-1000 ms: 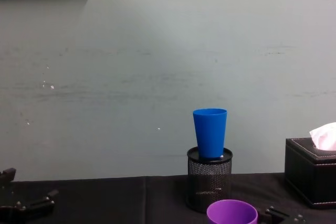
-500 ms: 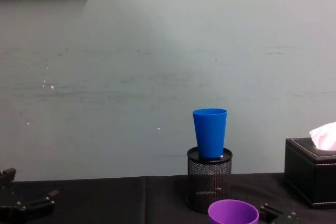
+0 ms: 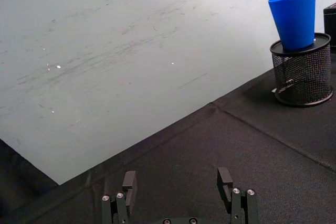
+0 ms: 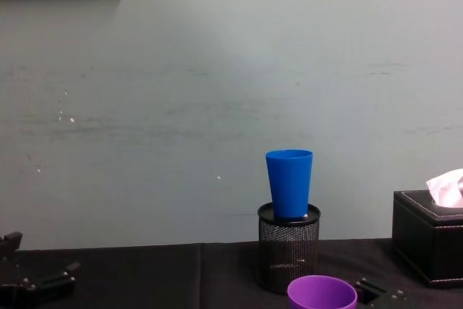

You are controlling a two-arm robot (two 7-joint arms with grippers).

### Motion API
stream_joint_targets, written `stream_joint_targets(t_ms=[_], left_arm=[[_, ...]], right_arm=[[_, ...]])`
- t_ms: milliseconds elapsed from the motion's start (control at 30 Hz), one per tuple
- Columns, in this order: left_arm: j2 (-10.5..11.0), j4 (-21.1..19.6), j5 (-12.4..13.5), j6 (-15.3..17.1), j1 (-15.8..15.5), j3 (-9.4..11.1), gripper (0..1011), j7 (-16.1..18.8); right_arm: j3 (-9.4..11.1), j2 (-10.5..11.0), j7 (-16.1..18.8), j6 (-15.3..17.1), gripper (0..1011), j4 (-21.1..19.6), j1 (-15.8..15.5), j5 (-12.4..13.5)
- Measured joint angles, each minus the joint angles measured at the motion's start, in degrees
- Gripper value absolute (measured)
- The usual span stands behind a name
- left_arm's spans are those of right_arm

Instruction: Pick up one cup with a gripper and tap it against the other cup.

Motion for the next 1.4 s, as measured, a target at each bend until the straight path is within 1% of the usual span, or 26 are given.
stream_joint_targets(t_ms=[333,667,767,833,867,900,933,1200,1400], left_arm=[[0.0,0.0,0.0,0.0,0.0,0.0,1005,0.0],[0.0,0.0,0.0,0.0,0.0,0.0,1005,0.0],[0.0,0.0,0.0,0.0,0.0,0.0,1005,0.0],[0.0,0.0,0.0,0.0,0.0,0.0,1005,0.0],[0.0,0.0,0.0,0.0,0.0,0.0,1005,0.0],[0.0,0.0,0.0,0.0,0.0,0.0,1005,0.0],[0.0,0.0,0.0,0.0,0.0,0.0,1005,0.0],[0.0,0.0,0.0,0.0,0.0,0.0,1005,0.0],[0.0,0.0,0.0,0.0,0.0,0.0,1005,0.0]], right_arm=[[0.7,-0.7,0.2,0.4,1003,1.0,0.1,0.7],[0.7,-0.7,0.1,0.5,995,0.9,0.1,0.7],[0.6,-0.6,0.1,0.6,932,0.9,0.1,0.7],[0.6,-0.6,0.1,0.6,862,0.9,0.1,0.8],[0.6,-0.6,0.1,0.6,840,0.9,0.1,0.8],[0.6,-0.6,0.1,0.6,840,0.9,0.1,0.8],[0.6,-0.6,0.1,0.6,792,0.9,0.1,0.8],[0.6,-0.6,0.1,0.6,741,0.8,0.1,0.8],[0.8,-0.4,0.1,0.7,734,0.5,-0.1,1.1]])
